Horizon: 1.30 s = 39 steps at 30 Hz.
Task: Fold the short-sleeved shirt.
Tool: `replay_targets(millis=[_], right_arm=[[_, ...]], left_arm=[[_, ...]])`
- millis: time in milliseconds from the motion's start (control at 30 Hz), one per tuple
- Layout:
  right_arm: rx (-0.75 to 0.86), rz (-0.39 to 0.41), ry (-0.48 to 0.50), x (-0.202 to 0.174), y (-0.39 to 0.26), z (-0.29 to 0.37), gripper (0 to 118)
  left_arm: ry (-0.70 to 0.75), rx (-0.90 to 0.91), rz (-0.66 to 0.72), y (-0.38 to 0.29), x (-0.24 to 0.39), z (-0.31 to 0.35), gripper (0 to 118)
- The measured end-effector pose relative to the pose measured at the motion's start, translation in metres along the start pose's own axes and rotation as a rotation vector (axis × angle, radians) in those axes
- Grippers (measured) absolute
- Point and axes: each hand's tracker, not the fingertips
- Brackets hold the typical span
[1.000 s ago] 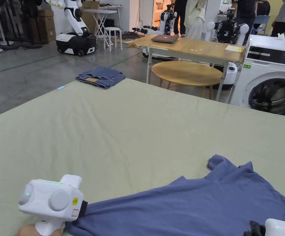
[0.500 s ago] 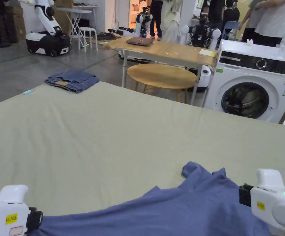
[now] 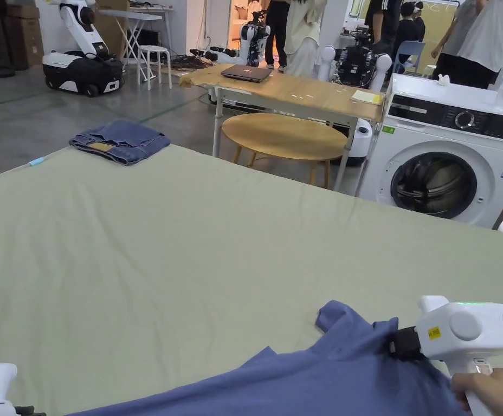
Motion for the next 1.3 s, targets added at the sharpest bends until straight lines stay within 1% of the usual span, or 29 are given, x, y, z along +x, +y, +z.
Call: replay_targets(millis=[33, 67, 100, 167, 200, 233, 267, 300, 367, 433, 567, 633, 667, 733, 767, 800, 833, 900, 1000, 1033, 1133, 1300], right_arm=[[0.004, 0.002, 0.007, -0.001, 0.0, 0.001, 49], [0.012, 0.021, 0.019, -0.006, -0.002, 0.003, 34], [0.024, 0.043, 0.034, -0.017, -0.006, 0.014, 23], [0.033, 0.064, 0.019, -0.035, -0.012, 0.017, 1], [0.041, 0.071, 0.028, -0.041, -0.014, 0.019, 1], [0.054, 0.087, -0.023, -0.033, -0.01, 0.005, 1], [0.076, 0.095, -0.052, -0.036, -0.012, 0.007, 1], [0.094, 0.095, -0.056, -0.036, -0.015, 0.012, 0], [0.159, 0.042, -0.071, -0.032, -0.016, 0.025, 0], [0.248, 0.006, -0.109, -0.03, -0.021, 0.054, 0], [0.369, 0.002, -0.156, -0.03, -0.031, 0.116, 0], [0.424, -0.013, -0.191, -0.03, -0.038, 0.153, 0], [0.447, -0.033, -0.202, -0.028, -0.04, 0.167, 0], [0.493, -0.111, -0.166, -0.018, -0.044, 0.201, 0], [0.514, -0.132, -0.167, -0.018, -0.048, 0.219, 0], [0.549, -0.137, -0.192, -0.015, -0.05, 0.237, 0], [0.566, -0.125, -0.232, -0.013, -0.051, 0.253, 0], [0.624, -0.134, -0.282, -0.006, -0.053, 0.286, 0], [0.712, -0.209, -0.313, 0.009, -0.056, 0.334, 0], [0.764, -0.244, -0.323, 0.017, -0.057, 0.353, 0], [0.811, -0.218, -0.393, 0.029, -0.053, 0.391, 0], [0.863, -0.231, -0.465, 0.047, -0.037, 0.445, 0]], left_arm=[[0.004, 0.001, -0.003, 0.001, 0.001, -0.001, 0], [0.005, -0.001, -0.006, 0.001, 0.001, -0.001, 0], [0.007, -0.001, -0.007, 0.0, 0.003, -0.001, 0], [0.012, 0.003, -0.015, 0.001, 0.004, -0.002, 0], [0.013, 0.003, -0.017, 0.001, 0.005, -0.002, 0], [0.013, 0.006, -0.018, 0.0, 0.005, -0.001, 0], [0.009, 0.011, -0.015, 0.0, 0.006, 0.001, 0], [0.006, 0.015, -0.012, 0.0, 0.005, 0.001, 0], [-0.003, 0.024, -0.011, 0.0, 0.004, 0.004, 0], [-0.015, 0.044, -0.026, -0.001, 0.002, 0.009, 0], [-0.047, 0.118, -0.027, 0.005, -0.002, 0.03, 0], [-0.085, 0.174, -0.028, 0.012, 0.0, 0.046, 0], [-0.082, 0.203, -0.045, 0.016, 0.002, 0.053, 0], [-0.102, 0.263, -0.086, 0.03, 0.009, 0.071, 0], [-0.113, 0.291, -0.091, 0.038, 0.013, 0.08, 0], [-0.132, 0.309, -0.104, 0.05, 0.018, 0.09, 0], [-0.142, 0.331, -0.123, 0.063, 0.025, 0.099, 0], [-0.141, 0.404, -0.17, 0.086, 0.042, 0.12, 0], [-0.159, 0.455, -0.208, 0.13, 0.065, 0.142, 0], [-0.177, 0.46, -0.222, 0.146, 0.073, 0.152, 0], [-0.207, 0.516, -0.242, 0.187, 0.098, 0.176, 0], [-0.219, 0.583, -0.283, 0.243, 0.139, 0.208, 0]])
